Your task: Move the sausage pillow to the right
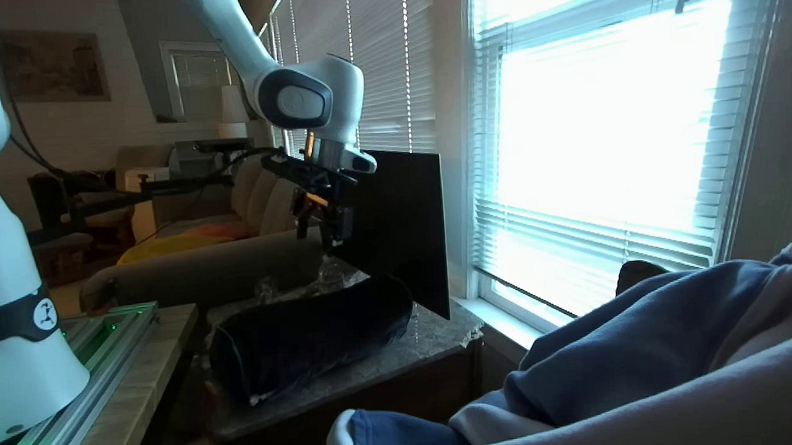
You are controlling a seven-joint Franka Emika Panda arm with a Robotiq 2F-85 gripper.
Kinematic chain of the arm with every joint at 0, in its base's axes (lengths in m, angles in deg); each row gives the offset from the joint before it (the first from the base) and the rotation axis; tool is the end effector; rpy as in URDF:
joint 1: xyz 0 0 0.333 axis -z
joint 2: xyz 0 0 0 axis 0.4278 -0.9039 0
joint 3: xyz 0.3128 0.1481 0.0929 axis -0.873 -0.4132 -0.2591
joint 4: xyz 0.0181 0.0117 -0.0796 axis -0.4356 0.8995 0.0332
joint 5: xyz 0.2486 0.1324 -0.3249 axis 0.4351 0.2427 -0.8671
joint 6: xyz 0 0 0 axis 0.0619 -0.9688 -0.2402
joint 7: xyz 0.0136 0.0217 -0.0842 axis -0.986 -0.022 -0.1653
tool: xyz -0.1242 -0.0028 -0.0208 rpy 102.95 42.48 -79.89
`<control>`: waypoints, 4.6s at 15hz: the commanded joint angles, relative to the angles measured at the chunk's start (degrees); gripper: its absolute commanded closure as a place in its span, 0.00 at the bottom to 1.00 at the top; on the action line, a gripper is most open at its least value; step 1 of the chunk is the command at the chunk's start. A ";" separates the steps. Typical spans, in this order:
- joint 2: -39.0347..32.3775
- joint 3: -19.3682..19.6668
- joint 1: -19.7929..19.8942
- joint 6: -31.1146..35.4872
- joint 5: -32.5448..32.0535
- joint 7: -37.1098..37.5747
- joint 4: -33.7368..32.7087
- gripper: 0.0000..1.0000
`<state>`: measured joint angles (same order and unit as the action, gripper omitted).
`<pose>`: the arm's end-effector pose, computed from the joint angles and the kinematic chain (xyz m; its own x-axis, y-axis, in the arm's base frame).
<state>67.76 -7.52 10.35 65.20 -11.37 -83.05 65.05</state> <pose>0.4442 0.2085 0.2295 0.8009 0.5896 -0.1046 0.5635 -0.8012 -0.2015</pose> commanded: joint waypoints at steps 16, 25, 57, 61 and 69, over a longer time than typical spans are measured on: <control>-24.28 3.58 -5.99 10.11 -20.83 33.67 -12.61 0.00; -27.38 2.51 -5.06 10.42 -19.44 30.71 -14.70 0.26; -4.26 -10.57 11.12 -3.27 1.26 6.00 0.44 0.97; 1.26 -8.20 11.13 -6.34 3.07 3.92 1.81 0.97; 13.36 -1.04 10.35 -18.72 2.31 5.31 4.92 0.97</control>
<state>74.14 -11.00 21.37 51.02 -10.14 -77.88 67.04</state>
